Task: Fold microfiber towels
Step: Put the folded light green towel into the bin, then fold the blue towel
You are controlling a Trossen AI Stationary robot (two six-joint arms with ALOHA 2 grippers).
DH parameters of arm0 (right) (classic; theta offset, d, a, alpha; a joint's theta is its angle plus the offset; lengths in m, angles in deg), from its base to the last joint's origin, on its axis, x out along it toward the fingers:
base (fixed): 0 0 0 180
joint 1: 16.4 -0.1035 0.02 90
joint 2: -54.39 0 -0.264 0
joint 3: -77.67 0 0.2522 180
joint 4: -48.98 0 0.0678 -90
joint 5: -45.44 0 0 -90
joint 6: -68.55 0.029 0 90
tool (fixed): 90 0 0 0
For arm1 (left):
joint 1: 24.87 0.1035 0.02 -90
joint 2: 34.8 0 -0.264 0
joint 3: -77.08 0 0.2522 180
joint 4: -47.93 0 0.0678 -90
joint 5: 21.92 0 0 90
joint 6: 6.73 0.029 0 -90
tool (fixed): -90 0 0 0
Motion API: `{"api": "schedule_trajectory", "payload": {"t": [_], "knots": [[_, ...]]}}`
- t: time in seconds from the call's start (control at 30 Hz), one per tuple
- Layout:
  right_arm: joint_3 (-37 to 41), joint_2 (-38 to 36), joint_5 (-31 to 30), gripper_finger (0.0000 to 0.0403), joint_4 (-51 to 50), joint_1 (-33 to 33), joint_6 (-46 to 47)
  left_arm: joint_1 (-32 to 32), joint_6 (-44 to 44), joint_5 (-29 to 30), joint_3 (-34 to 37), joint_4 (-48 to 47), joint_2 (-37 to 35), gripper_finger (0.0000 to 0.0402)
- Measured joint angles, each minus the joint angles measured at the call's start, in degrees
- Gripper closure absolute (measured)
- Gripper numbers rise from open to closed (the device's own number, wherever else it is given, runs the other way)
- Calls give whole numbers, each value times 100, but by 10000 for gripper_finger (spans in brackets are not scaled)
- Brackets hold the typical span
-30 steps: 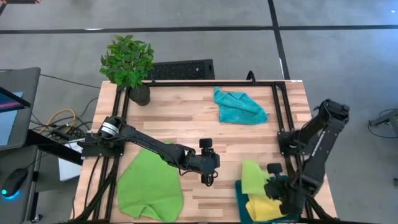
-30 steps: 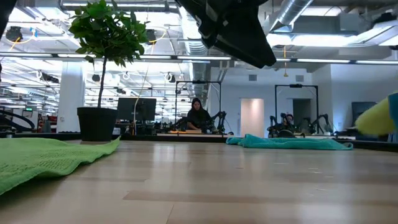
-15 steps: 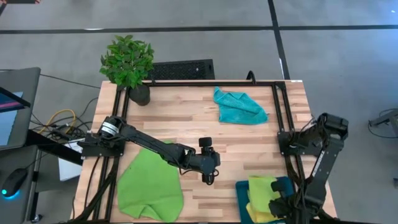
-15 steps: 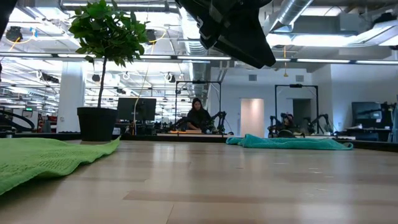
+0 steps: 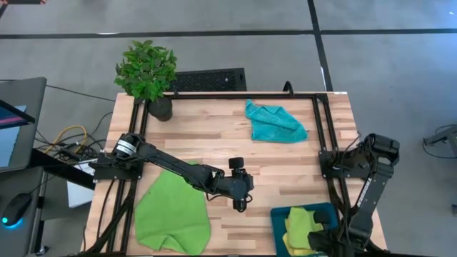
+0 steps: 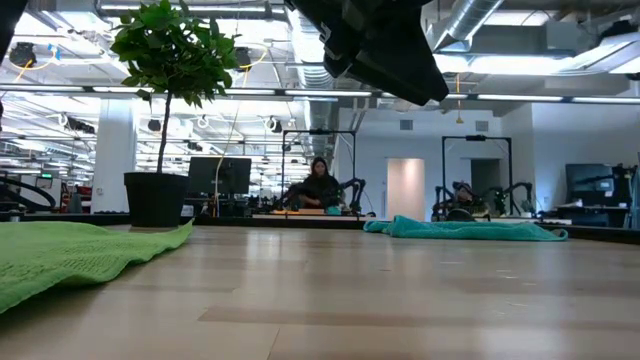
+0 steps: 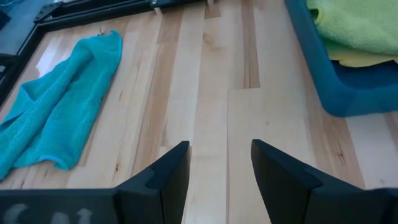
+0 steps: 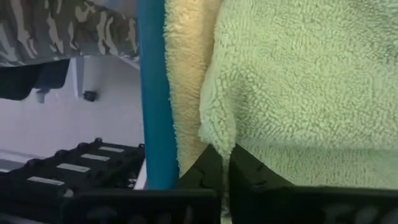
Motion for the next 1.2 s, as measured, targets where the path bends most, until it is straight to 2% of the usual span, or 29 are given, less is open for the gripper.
{"api": "schedule_trajectory", "payload": {"t": [0.27,0.43,0.63,0.77,0.97,1.2], "knots": [[0,0,-4,328,-15,92,5,0,3,-2,0,-2,0,237],[0,0,33,277,-29,191,7,0,3,-4,0,-7,0,237],[0,0,993,199,31,343,92,0,23,-7,0,-9,0,237],[0,-45,1411,164,109,415,-169,0,25,-12,0,-11,0,237],[-24,-542,804,154,-185,410,-151,0,172,-22,0,-15,0,237],[-24,-1405,-466,154,-1117,416,-218,151,132,62,0,-15,0,237]]}}
